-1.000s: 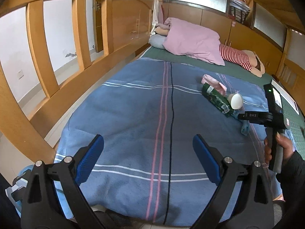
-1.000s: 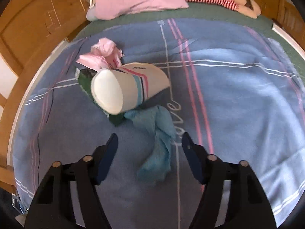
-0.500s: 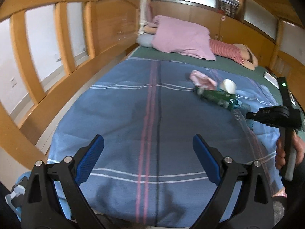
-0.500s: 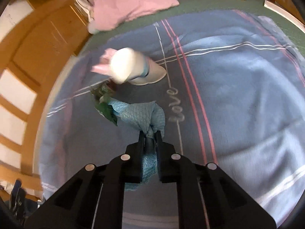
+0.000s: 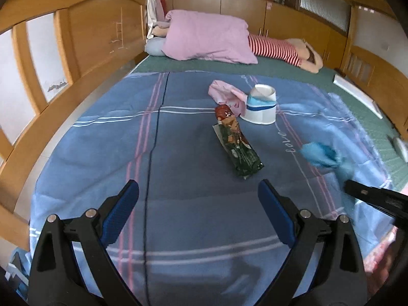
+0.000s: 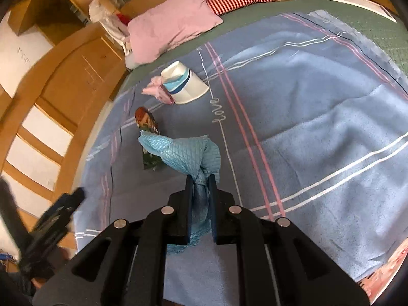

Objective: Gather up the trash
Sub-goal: 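Grasp the green wafer snack bag with the left tool while the right tool holds the cloth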

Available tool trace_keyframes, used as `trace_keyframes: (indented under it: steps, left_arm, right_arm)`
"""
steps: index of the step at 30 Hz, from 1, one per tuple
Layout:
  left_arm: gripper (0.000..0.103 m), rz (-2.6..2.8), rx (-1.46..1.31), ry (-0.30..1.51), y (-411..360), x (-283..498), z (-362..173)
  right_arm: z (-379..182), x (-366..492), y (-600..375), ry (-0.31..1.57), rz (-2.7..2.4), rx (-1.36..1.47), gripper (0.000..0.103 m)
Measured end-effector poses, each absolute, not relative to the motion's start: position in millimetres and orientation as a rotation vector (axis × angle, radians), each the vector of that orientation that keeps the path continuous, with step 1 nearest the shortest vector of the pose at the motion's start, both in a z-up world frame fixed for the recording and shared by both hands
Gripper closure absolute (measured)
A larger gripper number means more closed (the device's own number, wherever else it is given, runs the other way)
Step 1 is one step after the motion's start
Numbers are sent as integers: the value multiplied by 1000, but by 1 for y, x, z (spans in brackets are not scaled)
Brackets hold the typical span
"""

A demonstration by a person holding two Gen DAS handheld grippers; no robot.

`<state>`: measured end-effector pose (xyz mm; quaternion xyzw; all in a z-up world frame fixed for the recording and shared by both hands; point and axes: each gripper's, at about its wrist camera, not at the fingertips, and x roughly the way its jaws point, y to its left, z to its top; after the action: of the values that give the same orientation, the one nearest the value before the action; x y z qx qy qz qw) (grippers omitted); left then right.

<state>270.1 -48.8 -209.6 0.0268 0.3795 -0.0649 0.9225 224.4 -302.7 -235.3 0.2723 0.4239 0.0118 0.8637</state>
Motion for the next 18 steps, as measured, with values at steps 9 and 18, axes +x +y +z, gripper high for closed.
trace_keyframes:
  steps: [9,18]
  left_arm:
    - [9,-113,82,848,-105,348,-253]
    - [51,-89,105,968,-135,396,-303]
  right_arm:
    - [-236,219,-317,866,48,643,90]
    - [-236,215,-326,856,75,689,90]
